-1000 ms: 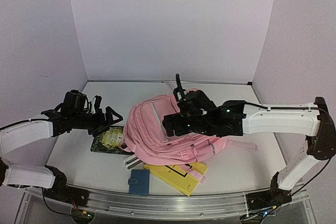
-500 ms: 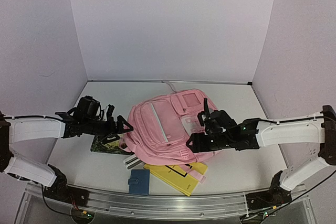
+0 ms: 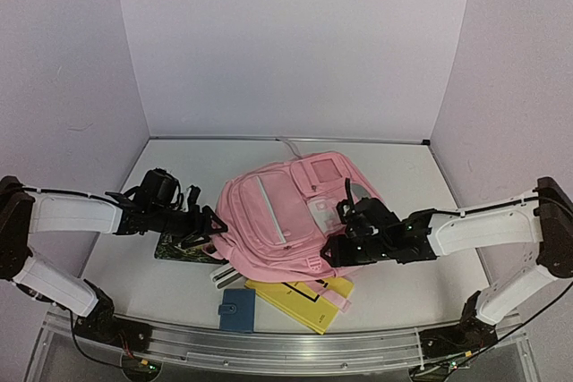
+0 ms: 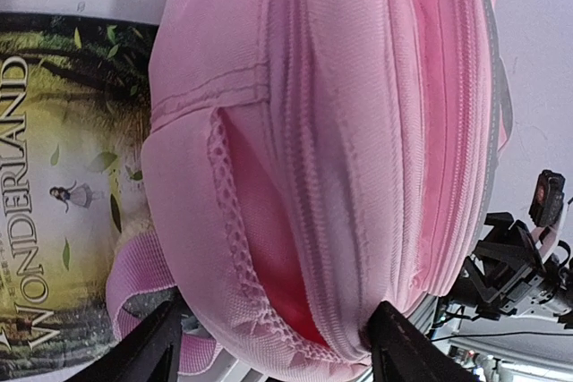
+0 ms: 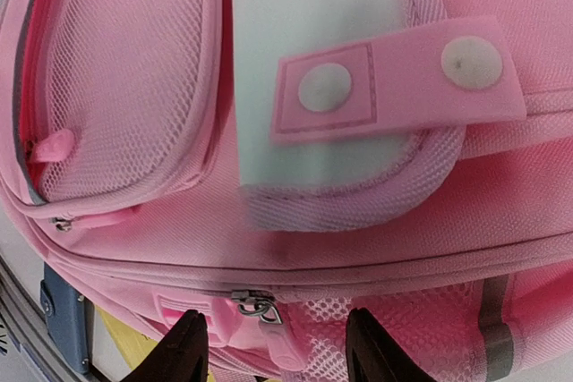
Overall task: Pack the student bag
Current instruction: Adjust the student bag at the center of the board.
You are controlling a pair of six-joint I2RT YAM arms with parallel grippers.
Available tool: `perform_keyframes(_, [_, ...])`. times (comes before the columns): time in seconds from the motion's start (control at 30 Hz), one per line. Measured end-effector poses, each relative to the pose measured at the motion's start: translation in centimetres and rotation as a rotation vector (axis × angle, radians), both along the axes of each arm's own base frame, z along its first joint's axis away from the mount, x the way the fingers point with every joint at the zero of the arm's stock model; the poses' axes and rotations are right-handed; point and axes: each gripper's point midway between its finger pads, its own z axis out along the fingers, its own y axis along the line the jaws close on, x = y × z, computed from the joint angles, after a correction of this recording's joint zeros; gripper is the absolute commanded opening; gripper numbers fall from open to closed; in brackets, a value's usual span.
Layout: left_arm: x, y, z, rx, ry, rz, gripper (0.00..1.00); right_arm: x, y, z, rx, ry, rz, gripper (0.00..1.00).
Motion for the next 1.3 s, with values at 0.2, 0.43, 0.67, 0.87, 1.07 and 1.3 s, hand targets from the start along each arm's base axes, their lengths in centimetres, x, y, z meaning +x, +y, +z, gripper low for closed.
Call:
perform_keyframes(0.2, [0.1,-0.1,-0.8,0.008,0.015,-0.002,0.45,0.1,0.1,-0.9,-0.010,0.009,-0.004,0.31])
perform_keyframes(0.43, [0.2,-0.2,-1.3,0.013,0.021,-0.003,0.19,0.3,0.3,-1.0,0.000,0.003,-0.007,0.06])
perform_keyframes(0.67, [0.3,-0.3,-1.2,0.014,0.015,-0.001,0.00,0.1,0.3,0.3,0.031,-0.010,-0.009,0.00])
perform_keyframes(0.87, [0.2,-0.3,-1.2,0.014,0.014,-0.002,0.00,-0.3,0.7,1.4,0.008,-0.003,0.016,0.00])
perform_keyframes(1.07, [0.3,-0.3,-1.3,0.022,0.009,0.003,0.00,-1.5,4.4,1.0,-0.129,-0.002,0.102,0.00])
perform_keyframes(1.3, [1.0,0.4,-1.5,0.054,-0.011,0.042,0.00,-3.1,7.5,-1.8,-0.318,-0.003,0.180,0.00])
